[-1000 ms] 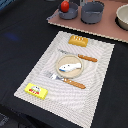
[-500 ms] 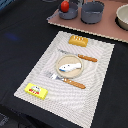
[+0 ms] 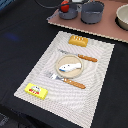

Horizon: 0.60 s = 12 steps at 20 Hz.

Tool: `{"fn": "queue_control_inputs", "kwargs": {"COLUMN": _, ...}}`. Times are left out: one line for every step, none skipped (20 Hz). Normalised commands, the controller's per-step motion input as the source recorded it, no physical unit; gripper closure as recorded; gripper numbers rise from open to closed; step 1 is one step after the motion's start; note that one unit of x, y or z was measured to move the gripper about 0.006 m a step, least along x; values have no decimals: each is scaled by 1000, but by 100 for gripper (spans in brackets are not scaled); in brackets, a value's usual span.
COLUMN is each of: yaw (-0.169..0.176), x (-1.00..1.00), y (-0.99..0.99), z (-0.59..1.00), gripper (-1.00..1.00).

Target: Interact with the objects in diverse but meaningful ways.

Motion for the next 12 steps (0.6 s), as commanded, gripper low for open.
{"fn": "queue_control_inputs", "kwargs": {"yaw": -30, "x": 9, "y": 111, "z": -294, "gripper": -100}}
{"fn": "queue_control_inputs", "kwargs": {"yaw": -19, "x": 0, "y": 71, "z": -274, "gripper": -100}}
{"fn": "queue_control_inputs", "kwargs": {"yaw": -15, "x": 3, "y": 74, "z": -263, "gripper": -100}}
{"fn": "queue_control_inputs", "kwargs": {"yaw": -13, "x": 0, "y": 74, "z": -263, "gripper": -100}}
{"fn": "queue_control_inputs", "kwargs": {"yaw": -13, "x": 0, "y": 54, "z": -269, "gripper": -100}}
{"fn": "queue_control_inputs", "kwargs": {"yaw": -10, "x": 0, "y": 34, "z": -286, "gripper": -100}}
{"fn": "queue_control_inputs", "kwargs": {"yaw": -5, "x": 0, "y": 14, "z": -286, "gripper": -100}}
{"fn": "queue_control_inputs", "kwargs": {"yaw": -1, "x": 9, "y": 9, "z": -274, "gripper": -100}}
{"fn": "queue_control_inputs", "kwargs": {"yaw": -3, "x": 20, "y": 17, "z": -260, "gripper": -100}}
{"fn": "queue_control_inputs", "kwargs": {"yaw": -5, "x": 63, "y": 26, "z": -243, "gripper": -100}}
{"fn": "queue_control_inputs", "kwargs": {"yaw": -5, "x": 86, "y": 37, "z": -231, "gripper": -100}}
{"fn": "queue_control_inputs", "kwargs": {"yaw": -7, "x": 94, "y": 37, "z": -229, "gripper": -100}}
